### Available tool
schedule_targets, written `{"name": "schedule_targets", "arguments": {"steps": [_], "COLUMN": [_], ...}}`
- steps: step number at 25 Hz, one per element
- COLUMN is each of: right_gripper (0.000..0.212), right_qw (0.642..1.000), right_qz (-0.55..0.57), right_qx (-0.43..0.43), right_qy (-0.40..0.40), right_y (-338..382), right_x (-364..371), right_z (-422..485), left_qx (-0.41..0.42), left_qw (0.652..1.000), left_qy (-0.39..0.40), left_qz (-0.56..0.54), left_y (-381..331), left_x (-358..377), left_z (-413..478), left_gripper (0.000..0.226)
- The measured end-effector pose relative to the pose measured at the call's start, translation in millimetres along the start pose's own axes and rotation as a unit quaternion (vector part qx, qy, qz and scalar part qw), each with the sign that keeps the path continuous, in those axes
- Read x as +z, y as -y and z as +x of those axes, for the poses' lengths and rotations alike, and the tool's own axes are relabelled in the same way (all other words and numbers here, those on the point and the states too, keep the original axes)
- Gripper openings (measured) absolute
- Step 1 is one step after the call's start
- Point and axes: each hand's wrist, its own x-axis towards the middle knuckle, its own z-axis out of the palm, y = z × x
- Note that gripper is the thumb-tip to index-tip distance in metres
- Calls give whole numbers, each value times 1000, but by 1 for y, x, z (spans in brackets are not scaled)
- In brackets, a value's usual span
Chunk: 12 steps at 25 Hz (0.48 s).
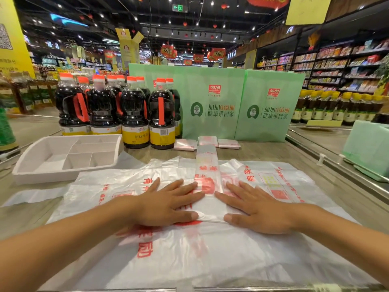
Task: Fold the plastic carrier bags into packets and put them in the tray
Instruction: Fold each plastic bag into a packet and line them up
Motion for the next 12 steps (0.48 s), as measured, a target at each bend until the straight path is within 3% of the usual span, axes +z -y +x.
{"name": "schedule_targets", "arguments": {"steps": [5,9,12], "right_gripper": [68,63,59], "right_qw": [998,975,968], "right_qz": [-5,12,80], "right_qx": [-21,-104,-123], "right_qy": [-52,-194,-205], "right_y": [-1,0,4], "right_x": [5,7,7], "right_z": [0,-4,-6], "left_qx": [12,90,107], "left_qw": [1000,987,977], "left_qy": [-22,-126,-171], "left_qz": [4,-46,-74], "left_y": [0,-4,-5], "left_x": [2,-2,-3], "left_z": [0,-4,-7], "left_gripper": [67,64,59]}}
